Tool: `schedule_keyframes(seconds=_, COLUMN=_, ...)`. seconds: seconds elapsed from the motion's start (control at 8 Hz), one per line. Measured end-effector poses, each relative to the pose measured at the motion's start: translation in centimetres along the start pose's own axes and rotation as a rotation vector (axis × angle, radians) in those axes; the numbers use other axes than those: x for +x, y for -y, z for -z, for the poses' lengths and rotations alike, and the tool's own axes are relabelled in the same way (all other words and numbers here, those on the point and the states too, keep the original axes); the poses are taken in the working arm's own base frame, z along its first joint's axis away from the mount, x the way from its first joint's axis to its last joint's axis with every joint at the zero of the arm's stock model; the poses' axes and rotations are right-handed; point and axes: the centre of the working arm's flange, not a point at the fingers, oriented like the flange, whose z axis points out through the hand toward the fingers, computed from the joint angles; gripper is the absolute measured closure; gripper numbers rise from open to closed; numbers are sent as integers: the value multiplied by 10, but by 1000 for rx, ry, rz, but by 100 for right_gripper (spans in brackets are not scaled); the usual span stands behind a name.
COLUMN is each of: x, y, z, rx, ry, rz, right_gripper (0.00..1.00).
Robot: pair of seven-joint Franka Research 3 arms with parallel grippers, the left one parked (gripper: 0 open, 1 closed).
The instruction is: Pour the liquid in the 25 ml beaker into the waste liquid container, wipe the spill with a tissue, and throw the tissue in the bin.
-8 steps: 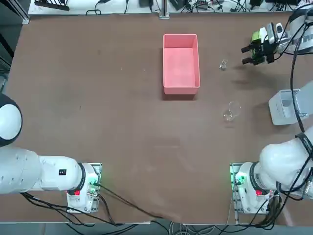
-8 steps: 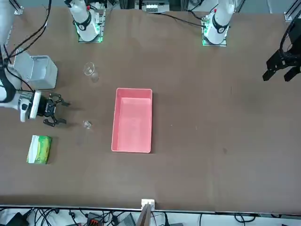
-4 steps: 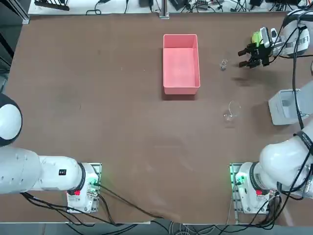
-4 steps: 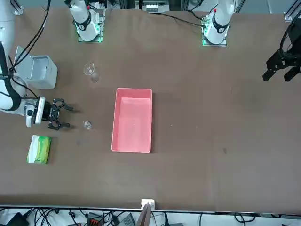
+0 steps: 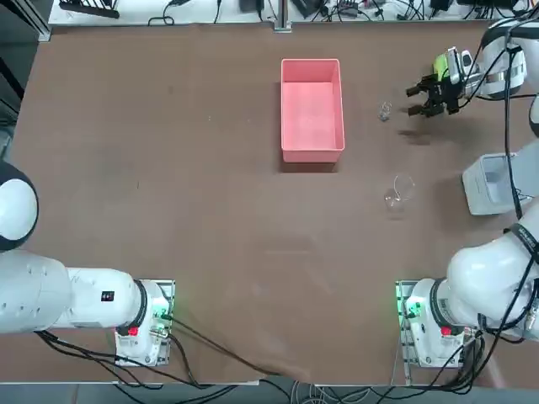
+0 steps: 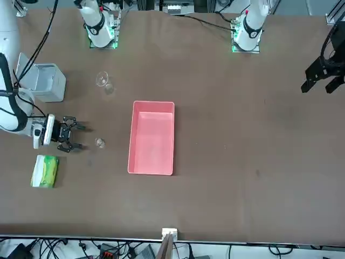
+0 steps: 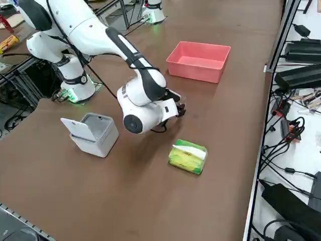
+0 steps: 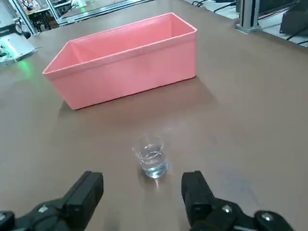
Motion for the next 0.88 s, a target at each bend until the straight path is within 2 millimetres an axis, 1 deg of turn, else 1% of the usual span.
schedule_keyframes(seconds=0.5, x=3, y=-9, z=-21, rx=18, ry=8, rz=68, right_gripper=0)
schedule_keyframes(seconds=0.88, x=0, y=-9, z=-28, rx=24, ry=12, rz=69, right_gripper=0)
